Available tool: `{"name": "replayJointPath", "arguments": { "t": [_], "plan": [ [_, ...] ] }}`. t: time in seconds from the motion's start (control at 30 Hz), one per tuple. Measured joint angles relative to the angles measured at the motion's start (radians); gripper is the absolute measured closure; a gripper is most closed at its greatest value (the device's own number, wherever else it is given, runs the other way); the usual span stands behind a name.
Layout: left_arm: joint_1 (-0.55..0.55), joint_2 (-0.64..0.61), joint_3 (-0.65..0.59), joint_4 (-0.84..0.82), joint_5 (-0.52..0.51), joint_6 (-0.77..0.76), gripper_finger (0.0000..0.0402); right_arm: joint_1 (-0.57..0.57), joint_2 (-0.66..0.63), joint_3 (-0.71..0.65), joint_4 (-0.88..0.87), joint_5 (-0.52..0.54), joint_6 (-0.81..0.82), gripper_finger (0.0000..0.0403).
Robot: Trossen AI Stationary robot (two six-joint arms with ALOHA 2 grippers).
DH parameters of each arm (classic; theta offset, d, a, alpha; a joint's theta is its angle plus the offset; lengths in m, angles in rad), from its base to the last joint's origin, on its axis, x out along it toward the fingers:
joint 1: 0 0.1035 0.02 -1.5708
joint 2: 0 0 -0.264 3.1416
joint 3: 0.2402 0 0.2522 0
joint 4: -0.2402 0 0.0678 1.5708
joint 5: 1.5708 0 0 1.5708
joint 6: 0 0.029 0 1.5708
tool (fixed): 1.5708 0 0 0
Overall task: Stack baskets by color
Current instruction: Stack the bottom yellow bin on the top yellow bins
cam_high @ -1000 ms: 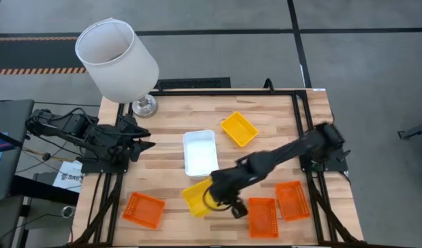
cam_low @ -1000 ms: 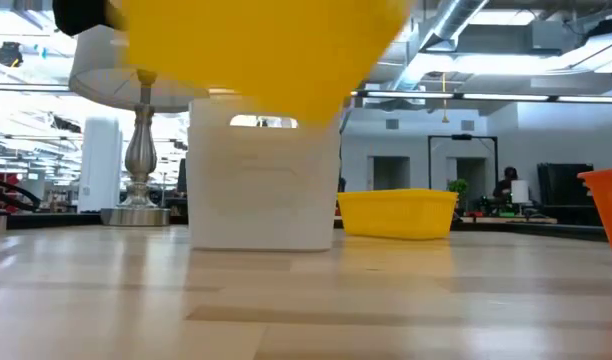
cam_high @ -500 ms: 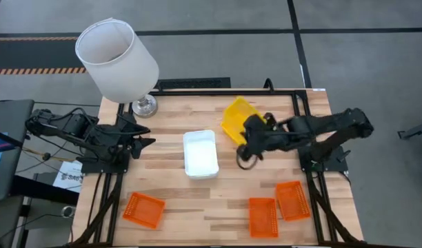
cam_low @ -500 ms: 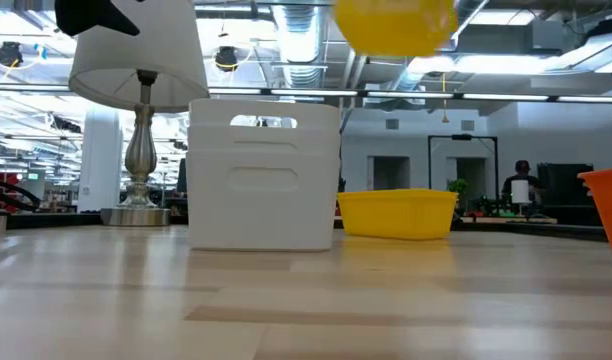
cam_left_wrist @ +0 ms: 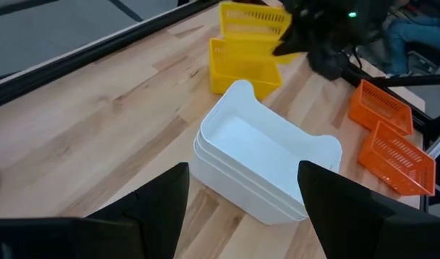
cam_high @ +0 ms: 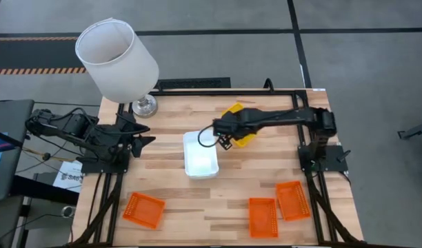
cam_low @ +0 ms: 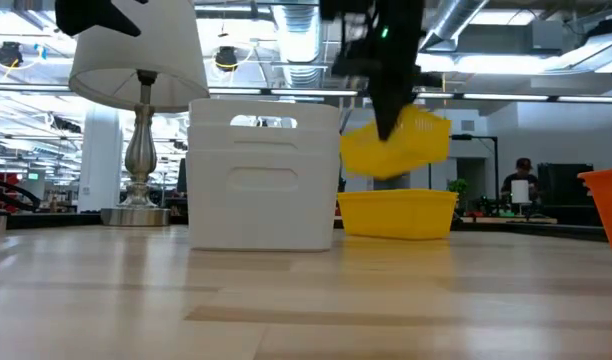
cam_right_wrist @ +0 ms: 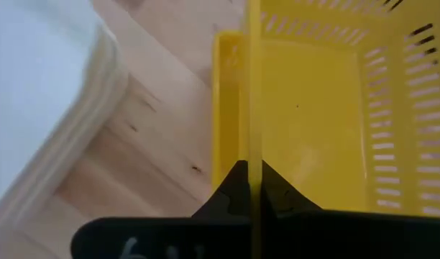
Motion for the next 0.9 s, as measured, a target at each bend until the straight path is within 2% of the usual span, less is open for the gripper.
{"name": "replayJointPath", "arguments": {
  "t": [0.2, 0.5, 0.67, 0.9],
  "plan": [
    [0.000, 0.000, 0.000, -0.003, 0.000, 0.000, 0.0152, 0.000, 0.050, -0.005, 0.012, -0.021, -0.024, 0.0396],
    [0.000, 0.000, 0.000, -0.016, 0.000, 0.000, 0.0152, -0.006, -0.011, -0.179, 0.185, -0.046, -0.031, 0.0395],
    [0.000, 0.000, 0.000, -0.016, 0.007, 0.000, 0.0152, -0.022, -0.015, -0.208, 0.275, -0.045, -0.083, 0.0394],
    [0.000, 0.000, 0.000, -0.016, 0.011, 0.000, 0.0152, -0.029, 0.000, -0.208, 0.300, -0.038, -0.095, 0.0355]
  ]
}}
